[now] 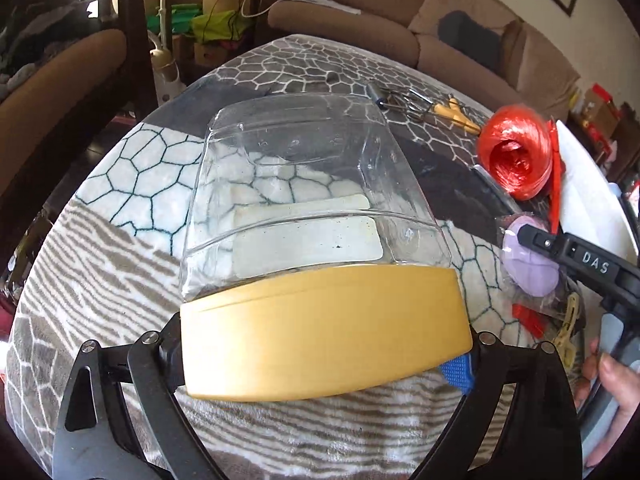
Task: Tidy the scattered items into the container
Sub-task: 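Grasp the yellow-lidded clear box with the left tool while the right grasps the pink sponge bag, then place the yellow-lidded box and pink sponge into the white box, open both tools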
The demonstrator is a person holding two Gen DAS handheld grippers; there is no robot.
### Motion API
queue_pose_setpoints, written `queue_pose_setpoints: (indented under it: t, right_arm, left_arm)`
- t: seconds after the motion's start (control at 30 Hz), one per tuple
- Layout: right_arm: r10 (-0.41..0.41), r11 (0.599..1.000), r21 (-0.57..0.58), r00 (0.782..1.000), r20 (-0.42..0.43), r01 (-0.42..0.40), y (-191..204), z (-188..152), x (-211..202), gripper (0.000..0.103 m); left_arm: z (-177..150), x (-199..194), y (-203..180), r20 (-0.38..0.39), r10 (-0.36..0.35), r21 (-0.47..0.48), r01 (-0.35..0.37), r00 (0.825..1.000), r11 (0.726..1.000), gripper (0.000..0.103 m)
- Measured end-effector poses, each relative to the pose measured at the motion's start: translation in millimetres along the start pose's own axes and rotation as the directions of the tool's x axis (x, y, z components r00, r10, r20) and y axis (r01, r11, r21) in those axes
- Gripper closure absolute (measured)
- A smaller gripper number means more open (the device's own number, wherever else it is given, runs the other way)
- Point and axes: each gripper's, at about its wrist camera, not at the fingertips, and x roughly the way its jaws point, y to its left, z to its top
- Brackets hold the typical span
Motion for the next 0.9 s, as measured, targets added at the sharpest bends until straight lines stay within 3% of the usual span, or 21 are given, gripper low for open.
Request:
queue_pose_setpoints:
  t: [0.03,0.07,0.17,0.37,0.53,0.7,0.9]
  right_arm:
    - [-0.019,0.999,-0.029,1.000,0.009,0.019,3.4,-0.8,0.2,0.053]
    - [-0.007,0.999,-0.045,1.000,0.017,0.008,4.8,-1.3,-1.4,0.071]
    - [0.043,0.998,-0.043,0.998,0.039,-0.042,2.8,-0.7,-14.8,0.087]
    - [0.152,0.985,-0.101,0.982,0.112,-0.141,6.6,6.6,-79.9,0.087]
    - [0.172,0.977,-0.158,0.971,0.166,-0.146,-1.4,12.2,-139.9,0.087]
    - [0.197,0.979,-0.091,0.957,0.213,-0.182,-42.6,25.5,-189.5,0.087]
    - [0.134,0.991,-0.029,0.961,0.243,-0.131,-120.4,32.0,-233.7,0.087]
  left_arm:
    - [2.0,0.9,0.9,0.002,-0.006,0.004,0.006,1.000,1.000,0.009]
    - [4.0,0.8,2.6,0.001,-0.016,0.000,0.016,1.000,1.000,0.009]
    - [11.7,-12.6,5.8,0.027,-0.074,-0.033,0.075,0.997,0.997,0.010]
    - [22.6,-66.5,-17.1,0.118,-0.196,-0.007,0.198,0.973,0.980,0.012]
    - [35.0,-83.1,-45.6,0.099,-0.226,0.009,0.227,0.969,0.974,0.012]
    - [50.4,-119.7,-90.7,0.132,-0.241,0.082,0.231,0.962,0.969,0.012]
    - [60.0,-146.5,-160.3,0.146,-0.284,0.144,0.263,0.948,0.954,0.012]
